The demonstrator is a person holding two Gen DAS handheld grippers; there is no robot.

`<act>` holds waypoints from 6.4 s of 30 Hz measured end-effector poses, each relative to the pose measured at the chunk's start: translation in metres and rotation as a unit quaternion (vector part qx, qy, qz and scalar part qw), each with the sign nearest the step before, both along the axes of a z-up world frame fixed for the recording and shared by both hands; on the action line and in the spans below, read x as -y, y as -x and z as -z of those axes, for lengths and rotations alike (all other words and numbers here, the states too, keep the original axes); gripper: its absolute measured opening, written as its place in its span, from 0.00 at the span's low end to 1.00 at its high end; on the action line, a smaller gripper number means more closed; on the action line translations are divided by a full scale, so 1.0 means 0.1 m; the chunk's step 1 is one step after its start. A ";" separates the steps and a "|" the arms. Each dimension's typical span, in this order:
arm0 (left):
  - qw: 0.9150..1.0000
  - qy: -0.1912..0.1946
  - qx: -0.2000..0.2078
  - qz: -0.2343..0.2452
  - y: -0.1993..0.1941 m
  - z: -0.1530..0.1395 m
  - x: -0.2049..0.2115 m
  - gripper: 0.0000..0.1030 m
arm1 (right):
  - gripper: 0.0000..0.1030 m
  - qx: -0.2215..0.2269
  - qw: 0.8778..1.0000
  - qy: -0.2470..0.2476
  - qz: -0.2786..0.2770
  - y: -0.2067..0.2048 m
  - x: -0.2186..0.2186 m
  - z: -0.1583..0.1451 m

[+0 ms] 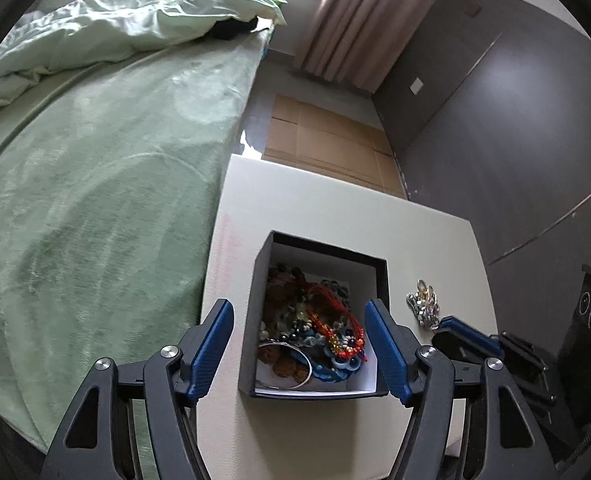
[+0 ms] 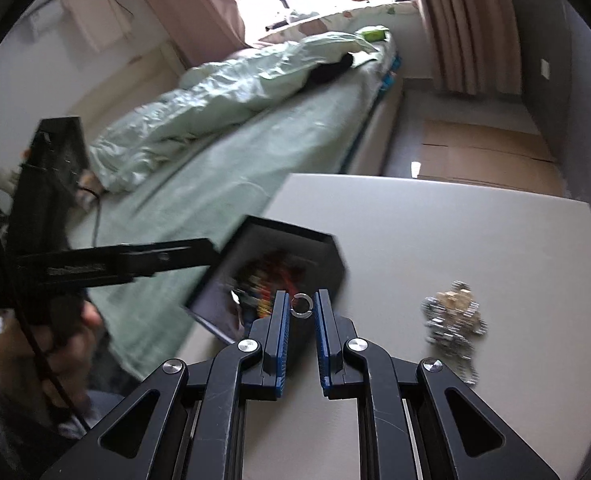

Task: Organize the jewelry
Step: 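Carry the small silver ring into the black box with the right gripper and release, then lower the left gripper onto the silver chain charm cluster and close it, then lift the silver charms with the left gripper while the right grasps the gold butterfly brooch, then carry the charms and butterfly brooch into the black box with both grippers and release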

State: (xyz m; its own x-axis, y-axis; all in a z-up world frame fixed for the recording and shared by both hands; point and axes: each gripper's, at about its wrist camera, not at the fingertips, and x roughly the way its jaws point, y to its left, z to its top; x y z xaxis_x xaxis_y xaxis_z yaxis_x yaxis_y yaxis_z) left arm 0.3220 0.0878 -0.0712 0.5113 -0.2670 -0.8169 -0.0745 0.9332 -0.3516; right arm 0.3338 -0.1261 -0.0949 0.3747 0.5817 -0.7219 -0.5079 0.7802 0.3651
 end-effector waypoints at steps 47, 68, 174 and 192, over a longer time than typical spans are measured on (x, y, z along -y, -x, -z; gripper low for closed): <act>0.994 0.016 0.055 0.096 -0.05 -0.12 0.93 0.82 | 0.67 -0.081 0.977 -0.032 0.193 -0.08 1.36 0.21; 0.987 0.008 -0.025 0.158 -0.37 0.53 1.77 0.65 | 0.67 -0.088 0.960 -0.048 0.261 -0.04 1.95 0.24; 0.993 -0.013 0.111 0.043 -0.12 -0.82 0.06 0.49 | 0.41 -0.019 0.995 0.000 0.098 -0.37 -0.05 0.02; 0.993 0.007 0.119 -0.009 0.29 -0.61 -0.37 0.82 | 0.71 -0.045 0.996 -0.050 0.062 -0.34 -0.38 0.08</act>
State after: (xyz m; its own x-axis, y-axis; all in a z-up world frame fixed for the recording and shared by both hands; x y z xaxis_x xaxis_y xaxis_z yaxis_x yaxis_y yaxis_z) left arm 0.2935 0.1252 -0.0098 0.6945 -0.2670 -0.6681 -0.0033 0.9274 -0.3740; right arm 0.3675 -0.0880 -0.1025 0.3852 0.6059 -0.6960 -0.3718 0.7922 0.4839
